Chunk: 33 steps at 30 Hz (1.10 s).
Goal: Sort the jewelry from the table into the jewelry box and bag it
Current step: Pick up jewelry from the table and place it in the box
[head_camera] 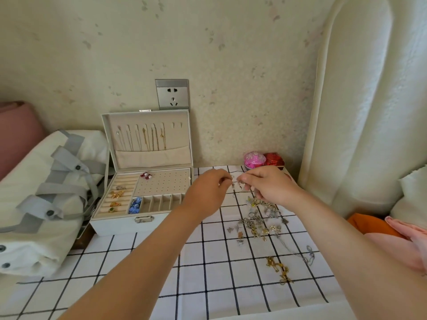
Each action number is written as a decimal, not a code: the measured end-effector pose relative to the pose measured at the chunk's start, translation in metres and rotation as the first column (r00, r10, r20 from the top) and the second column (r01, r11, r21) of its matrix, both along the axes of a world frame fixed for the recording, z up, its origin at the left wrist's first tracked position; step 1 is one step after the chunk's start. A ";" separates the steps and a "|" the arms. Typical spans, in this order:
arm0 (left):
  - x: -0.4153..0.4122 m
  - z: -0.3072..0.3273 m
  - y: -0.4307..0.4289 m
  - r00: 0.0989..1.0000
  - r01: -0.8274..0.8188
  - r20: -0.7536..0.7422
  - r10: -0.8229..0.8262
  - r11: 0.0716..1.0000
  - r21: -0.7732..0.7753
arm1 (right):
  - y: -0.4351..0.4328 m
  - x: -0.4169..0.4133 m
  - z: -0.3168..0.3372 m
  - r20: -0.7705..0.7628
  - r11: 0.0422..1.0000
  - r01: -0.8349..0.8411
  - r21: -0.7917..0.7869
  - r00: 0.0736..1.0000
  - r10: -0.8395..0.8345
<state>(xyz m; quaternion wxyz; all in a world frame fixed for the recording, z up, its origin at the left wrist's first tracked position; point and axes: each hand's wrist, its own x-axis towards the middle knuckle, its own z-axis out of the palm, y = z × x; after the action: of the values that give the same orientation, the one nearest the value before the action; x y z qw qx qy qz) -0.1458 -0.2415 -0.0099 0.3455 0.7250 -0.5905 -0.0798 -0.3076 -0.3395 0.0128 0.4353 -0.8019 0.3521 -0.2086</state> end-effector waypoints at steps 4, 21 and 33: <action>0.021 0.016 0.027 0.998 -0.056 -0.009 0.055 0.997 -0.052 | 0.018 0.022 0.014 0.044 0.996 -0.070 0.053 0.997 0.068; 0.124 0.029 0.140 0.961 -0.200 -0.207 0.182 0.978 -0.066 | 0.087 0.126 0.035 0.085 0.977 -0.192 -0.096 0.976 0.200; 0.135 0.000 0.155 0.984 -0.177 -0.025 0.179 0.983 0.050 | 0.105 0.163 0.016 0.080 0.977 -0.163 -0.135 0.981 0.175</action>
<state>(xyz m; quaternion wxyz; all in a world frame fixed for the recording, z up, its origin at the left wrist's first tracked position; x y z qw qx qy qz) -0.0105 -0.0861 -0.0094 0.3425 0.7817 -0.5160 -0.0734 -0.1447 -0.2341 0.0284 0.4150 -0.8447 0.2483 -0.2293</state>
